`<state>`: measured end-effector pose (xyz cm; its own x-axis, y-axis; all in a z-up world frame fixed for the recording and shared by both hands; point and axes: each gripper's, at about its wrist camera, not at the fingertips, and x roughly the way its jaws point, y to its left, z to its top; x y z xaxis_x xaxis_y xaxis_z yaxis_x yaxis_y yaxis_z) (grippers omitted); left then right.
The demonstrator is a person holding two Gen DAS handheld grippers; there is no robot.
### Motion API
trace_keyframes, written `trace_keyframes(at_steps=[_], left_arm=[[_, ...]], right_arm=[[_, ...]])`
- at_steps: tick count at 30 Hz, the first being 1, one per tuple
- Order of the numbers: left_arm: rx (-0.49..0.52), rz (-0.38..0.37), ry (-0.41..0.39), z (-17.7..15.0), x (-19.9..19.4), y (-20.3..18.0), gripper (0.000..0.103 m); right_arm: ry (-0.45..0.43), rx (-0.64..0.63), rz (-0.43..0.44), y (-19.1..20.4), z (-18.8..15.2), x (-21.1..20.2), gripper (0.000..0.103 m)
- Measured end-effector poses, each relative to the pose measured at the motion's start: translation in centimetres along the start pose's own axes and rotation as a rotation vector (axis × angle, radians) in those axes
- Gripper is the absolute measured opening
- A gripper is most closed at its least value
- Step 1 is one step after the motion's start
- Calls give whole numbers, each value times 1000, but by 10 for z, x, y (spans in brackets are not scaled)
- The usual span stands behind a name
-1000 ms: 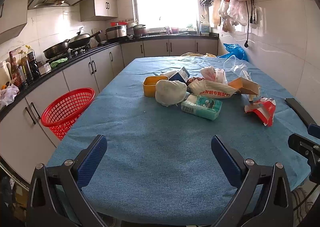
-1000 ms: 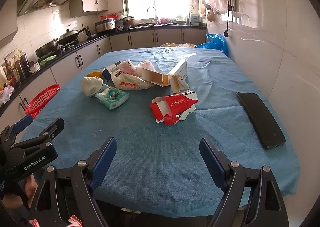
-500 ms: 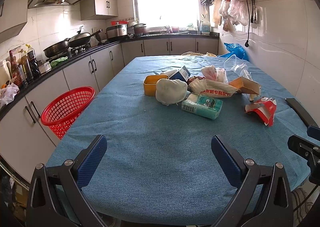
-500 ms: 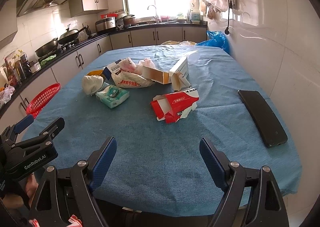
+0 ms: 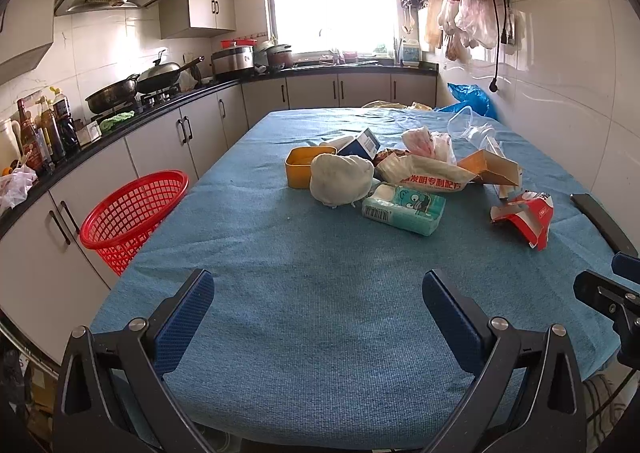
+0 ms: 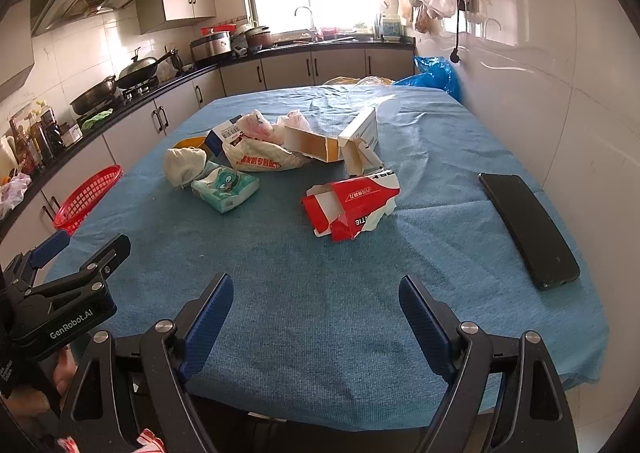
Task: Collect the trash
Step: 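Grasp the white towel with the left tool while the right tool grasps the red-white box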
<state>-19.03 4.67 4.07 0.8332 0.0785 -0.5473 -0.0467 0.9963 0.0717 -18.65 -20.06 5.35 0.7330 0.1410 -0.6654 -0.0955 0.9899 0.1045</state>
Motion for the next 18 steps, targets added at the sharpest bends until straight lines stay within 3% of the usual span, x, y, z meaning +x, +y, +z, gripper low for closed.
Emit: trace_keyframes(at_steps=[18], left_arm=[[14, -47, 60, 13, 22, -7, 103]], right_arm=[[86, 95, 53, -36, 31, 40, 88]])
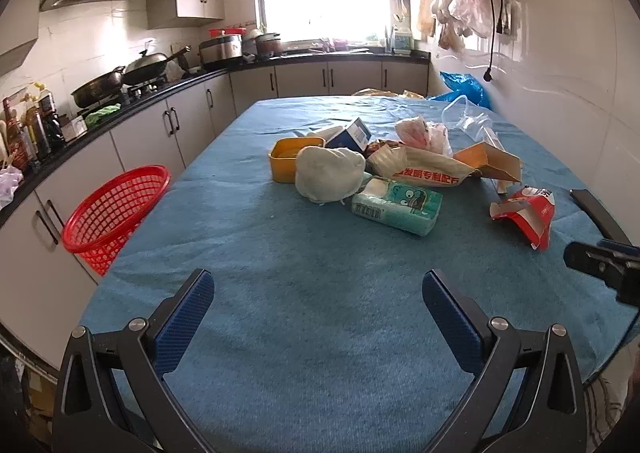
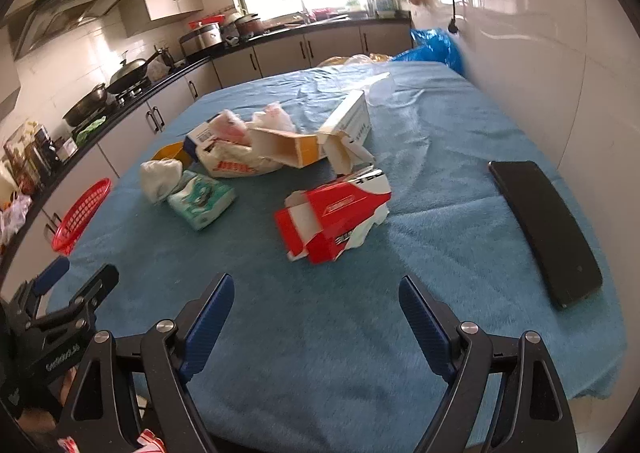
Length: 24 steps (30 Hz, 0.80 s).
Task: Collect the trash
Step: 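Grasp the white towel with the left tool while the right tool grasps the red-white box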
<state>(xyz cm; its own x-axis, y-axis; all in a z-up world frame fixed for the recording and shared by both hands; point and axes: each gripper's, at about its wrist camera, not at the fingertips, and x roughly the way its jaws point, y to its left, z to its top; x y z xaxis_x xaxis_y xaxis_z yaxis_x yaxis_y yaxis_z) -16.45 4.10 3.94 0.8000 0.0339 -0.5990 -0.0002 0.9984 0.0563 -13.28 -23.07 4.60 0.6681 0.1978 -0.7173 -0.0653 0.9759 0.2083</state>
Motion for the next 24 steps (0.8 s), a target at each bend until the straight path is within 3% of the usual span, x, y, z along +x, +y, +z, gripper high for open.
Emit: trace_keyframes(at_steps=[13, 15, 17, 20, 24], left_arm=[[-57, -212, 104, 39, 34, 14, 103], [-68, -244, 131, 44, 42, 14, 92], [-77, -252, 152, 48, 50, 16, 85], [-114, -241, 168, 55, 61, 26, 85], [-188, -259, 216, 70, 81, 42, 85]], right_arm=[[99, 133, 104, -43, 35, 44, 76], [112, 139, 110, -44, 38, 53, 75], [117, 139, 112, -45, 41, 59, 73], [120, 133, 121, -44, 48, 65, 70], [135, 124, 161, -37, 51, 75, 55]])
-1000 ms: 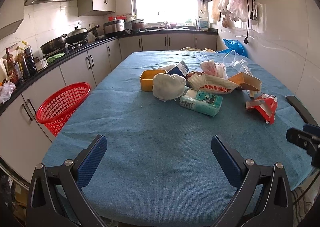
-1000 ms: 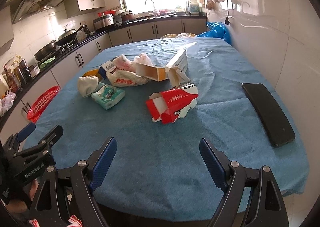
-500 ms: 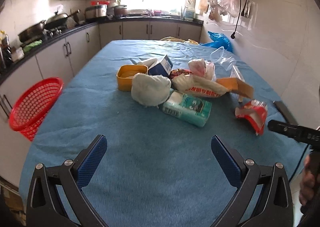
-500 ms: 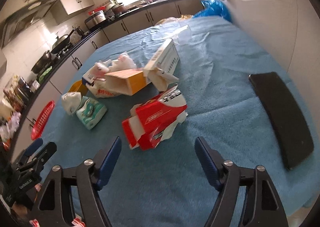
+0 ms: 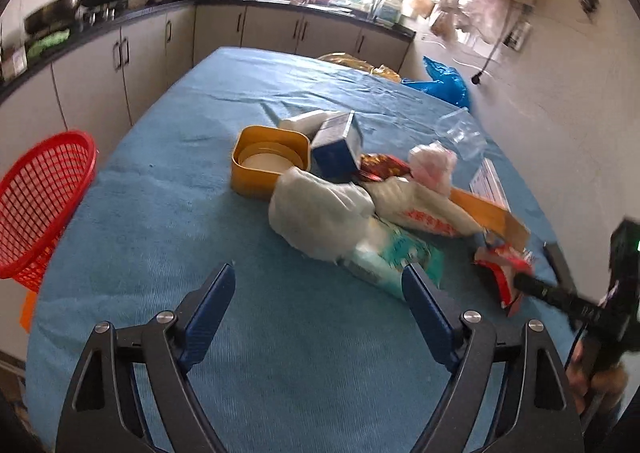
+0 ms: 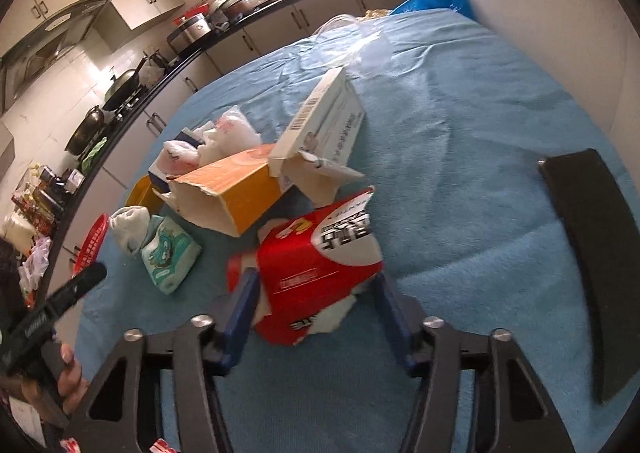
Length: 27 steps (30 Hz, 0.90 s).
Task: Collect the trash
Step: 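Grasp the white towel with the left tool while the right tool grasps the red-white box, then carry the towel and red-white box to the red basket and release both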
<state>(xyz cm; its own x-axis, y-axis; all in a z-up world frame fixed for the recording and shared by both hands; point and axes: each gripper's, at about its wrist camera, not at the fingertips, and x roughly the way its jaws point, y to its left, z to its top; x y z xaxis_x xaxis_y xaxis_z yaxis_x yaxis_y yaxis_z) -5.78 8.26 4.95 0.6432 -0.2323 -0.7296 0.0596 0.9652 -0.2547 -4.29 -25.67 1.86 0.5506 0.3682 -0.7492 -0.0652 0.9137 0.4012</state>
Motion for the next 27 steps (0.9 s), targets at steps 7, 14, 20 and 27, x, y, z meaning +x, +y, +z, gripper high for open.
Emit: trace_keyframes(at_steps=[7, 14, 20, 27], left_arm=[[-86, 9, 39, 28, 23, 13, 85], [-76, 34, 65, 36, 48, 4, 71], [-52, 44, 57, 35, 53, -2, 39], [-11, 53, 10, 26, 38, -5, 29]], right_arm=[[-46, -22, 91, 6, -5, -5, 47], [-90, -72, 95, 11, -12, -19, 47], [-104, -119, 102, 17, -16, -25, 47], [-113, -152, 106, 24, -22, -33, 47]])
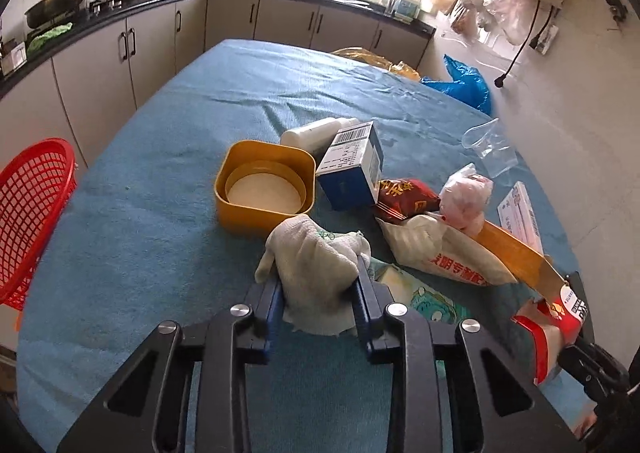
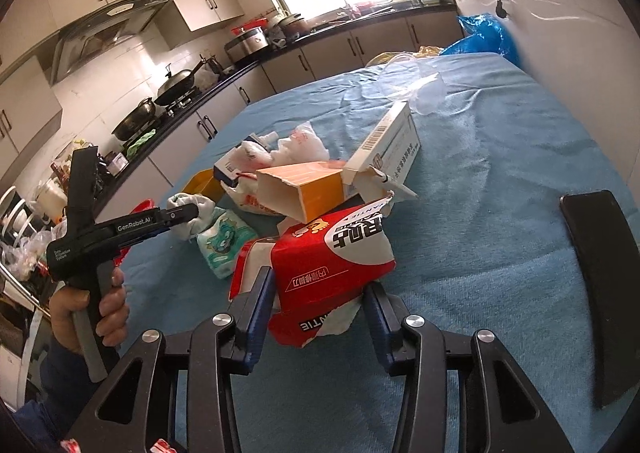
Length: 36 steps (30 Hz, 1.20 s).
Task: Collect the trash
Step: 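Carry the towel and red-white box to the red basket and release both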
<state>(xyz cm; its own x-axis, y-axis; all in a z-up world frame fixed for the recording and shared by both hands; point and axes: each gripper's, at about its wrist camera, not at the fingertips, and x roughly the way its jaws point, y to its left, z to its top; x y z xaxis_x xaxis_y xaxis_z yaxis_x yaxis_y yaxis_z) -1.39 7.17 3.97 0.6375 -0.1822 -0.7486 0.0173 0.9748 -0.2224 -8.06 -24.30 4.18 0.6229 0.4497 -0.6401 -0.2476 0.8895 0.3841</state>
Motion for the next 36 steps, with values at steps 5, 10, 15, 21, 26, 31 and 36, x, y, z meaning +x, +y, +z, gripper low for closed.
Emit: trace_keyframes(at_steps=[5, 10, 15, 21, 26, 31, 36], left_arm=[[16, -30, -34, -6, -25, 4, 29], [28, -44, -75, -12, -50, 11, 29], [10, -33, -126, -13, -75, 28, 29], [-49, 25, -179, -11, -100, 69, 29], [-119, 94, -209, -9, -115, 112, 30], [-188, 163, -217, -8, -121, 160, 30], [-242, 232, -197, -7, -116, 208, 31]], right_arm=[[-10, -37, 12, 12, 1, -12, 47], [-27, -82, 43, 31, 4, -21, 47], [-14, -121, 78, 54, 11, -17, 47], [27, -183, 139, 95, 27, 4, 47], [68, -252, 187, 145, 46, 35, 47], [97, -343, 221, 212, 65, 76, 48], [122, -420, 244, 278, 81, 128, 48]])
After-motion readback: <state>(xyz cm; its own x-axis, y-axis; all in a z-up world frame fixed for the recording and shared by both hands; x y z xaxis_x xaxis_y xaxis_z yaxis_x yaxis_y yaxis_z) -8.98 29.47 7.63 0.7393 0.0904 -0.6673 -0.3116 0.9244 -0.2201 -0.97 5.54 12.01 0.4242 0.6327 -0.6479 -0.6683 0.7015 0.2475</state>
